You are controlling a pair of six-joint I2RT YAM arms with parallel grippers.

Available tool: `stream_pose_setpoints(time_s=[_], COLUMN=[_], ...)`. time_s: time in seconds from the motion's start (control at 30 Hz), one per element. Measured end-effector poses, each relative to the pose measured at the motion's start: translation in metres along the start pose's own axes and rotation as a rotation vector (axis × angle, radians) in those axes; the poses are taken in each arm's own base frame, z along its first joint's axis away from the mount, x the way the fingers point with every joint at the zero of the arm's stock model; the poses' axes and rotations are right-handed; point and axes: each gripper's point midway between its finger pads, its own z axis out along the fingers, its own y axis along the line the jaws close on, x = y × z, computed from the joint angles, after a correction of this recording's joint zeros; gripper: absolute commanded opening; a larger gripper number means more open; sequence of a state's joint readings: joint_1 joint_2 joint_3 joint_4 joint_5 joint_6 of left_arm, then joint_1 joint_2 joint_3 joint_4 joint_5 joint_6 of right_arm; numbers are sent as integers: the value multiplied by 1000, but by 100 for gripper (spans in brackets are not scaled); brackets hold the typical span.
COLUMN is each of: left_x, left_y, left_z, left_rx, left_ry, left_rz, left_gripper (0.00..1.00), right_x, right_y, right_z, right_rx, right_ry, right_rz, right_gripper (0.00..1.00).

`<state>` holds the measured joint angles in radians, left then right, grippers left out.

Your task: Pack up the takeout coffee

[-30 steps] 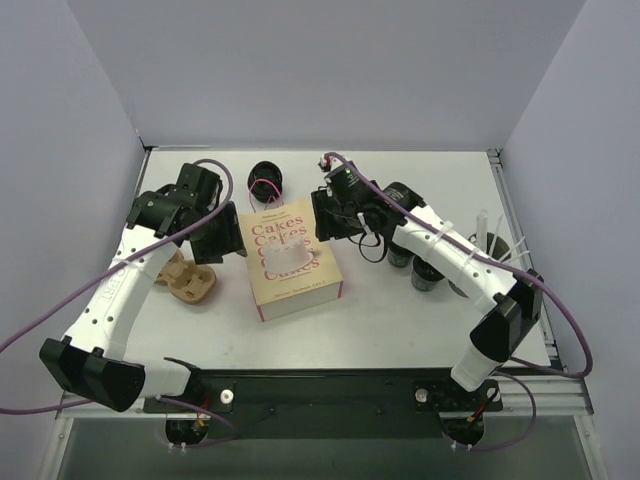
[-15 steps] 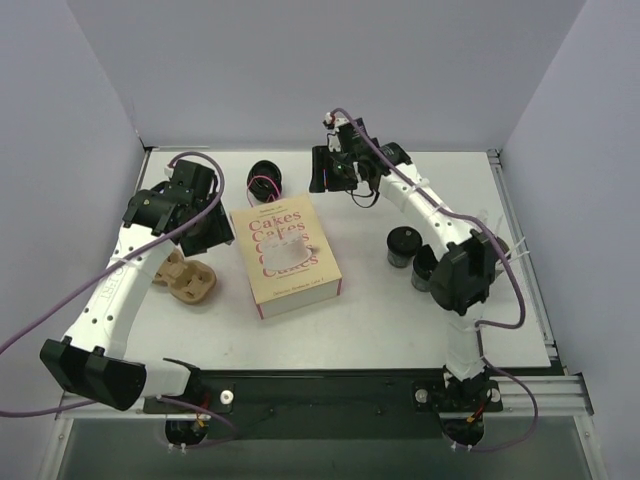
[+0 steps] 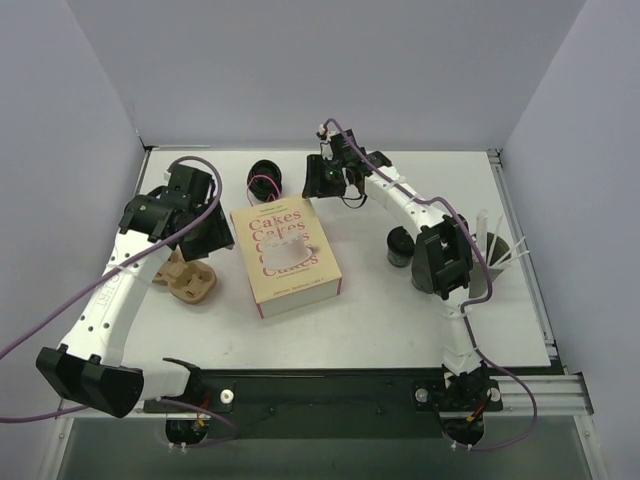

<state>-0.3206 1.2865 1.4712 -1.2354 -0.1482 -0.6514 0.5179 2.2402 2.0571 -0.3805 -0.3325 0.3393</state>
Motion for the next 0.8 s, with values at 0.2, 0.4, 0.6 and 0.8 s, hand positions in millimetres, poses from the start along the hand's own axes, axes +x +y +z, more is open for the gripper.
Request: stream_pose_setpoints(time_s=[0.2,0.4,0.6,0.8], left_x=[1,3,4,4], left_y=[0,0,1,3], left_z=[2,7,10,10], left_rx=[-4,-17,-29,-40], left_ry=[10,27,42,41], left_rz=[2,5,8,10], left_gripper=[65,65,65,65], right_x=[-14,-9,2,0], right_y=[8,-1,-6,-1], right_z=[3,23,38,40], right_rx=[-37,-40,-49,-83], right_ry=[-56,-49,-20,-37], right_rz=[-1,17,32,19], right_gripper=[38,37,0,0])
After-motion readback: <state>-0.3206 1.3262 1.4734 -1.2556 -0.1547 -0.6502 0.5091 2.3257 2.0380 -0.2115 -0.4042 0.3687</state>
